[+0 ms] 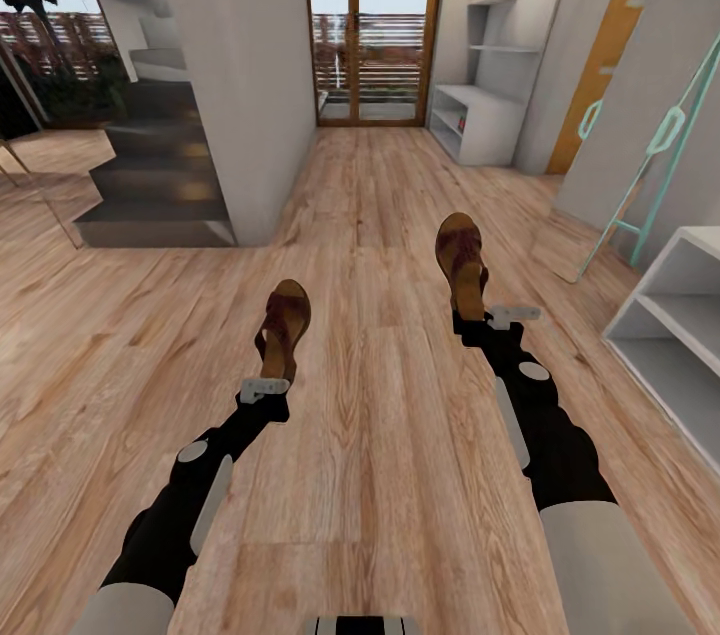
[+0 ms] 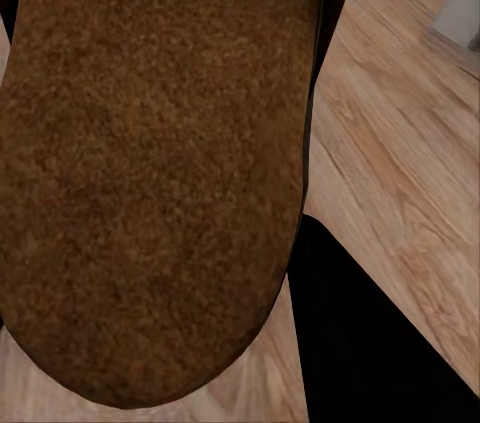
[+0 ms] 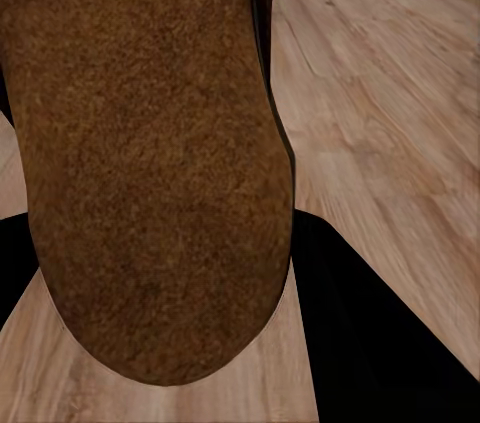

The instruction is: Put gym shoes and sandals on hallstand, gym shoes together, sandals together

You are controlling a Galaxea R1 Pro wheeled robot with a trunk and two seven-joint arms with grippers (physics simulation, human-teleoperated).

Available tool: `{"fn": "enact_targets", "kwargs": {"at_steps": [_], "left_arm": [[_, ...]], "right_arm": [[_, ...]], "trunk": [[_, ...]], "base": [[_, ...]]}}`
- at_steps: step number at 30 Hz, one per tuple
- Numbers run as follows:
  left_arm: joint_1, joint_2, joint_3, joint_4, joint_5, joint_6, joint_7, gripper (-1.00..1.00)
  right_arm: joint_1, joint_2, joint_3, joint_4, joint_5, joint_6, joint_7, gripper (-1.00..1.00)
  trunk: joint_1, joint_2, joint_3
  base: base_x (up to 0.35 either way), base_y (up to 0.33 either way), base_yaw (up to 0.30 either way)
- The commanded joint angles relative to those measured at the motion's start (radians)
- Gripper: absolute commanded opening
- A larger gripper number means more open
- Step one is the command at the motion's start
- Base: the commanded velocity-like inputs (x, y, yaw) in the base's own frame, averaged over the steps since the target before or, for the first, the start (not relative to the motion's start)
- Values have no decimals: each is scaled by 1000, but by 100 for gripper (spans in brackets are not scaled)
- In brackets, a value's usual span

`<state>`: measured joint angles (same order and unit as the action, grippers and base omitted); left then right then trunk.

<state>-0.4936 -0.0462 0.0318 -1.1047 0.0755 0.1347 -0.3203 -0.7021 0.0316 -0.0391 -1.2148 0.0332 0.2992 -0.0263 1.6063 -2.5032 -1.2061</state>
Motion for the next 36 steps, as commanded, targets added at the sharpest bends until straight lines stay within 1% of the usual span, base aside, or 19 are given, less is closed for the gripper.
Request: {"fn": "enact_targets", "kwargs": {"at_steps": [1, 36], "left_arm": [[0, -1, 4, -1, 9, 10, -9, -100], [0, -1, 4, -1, 9, 10, -9, -100]], "right_arm": [[0, 1, -1, -2, 0, 6, -1, -100], [0, 1, -1, -2, 1, 6, -1, -100]], "trunk": [[0, 0, -1], [0, 0, -1]], "base": [[348, 0, 0], [348, 0, 0]]}}
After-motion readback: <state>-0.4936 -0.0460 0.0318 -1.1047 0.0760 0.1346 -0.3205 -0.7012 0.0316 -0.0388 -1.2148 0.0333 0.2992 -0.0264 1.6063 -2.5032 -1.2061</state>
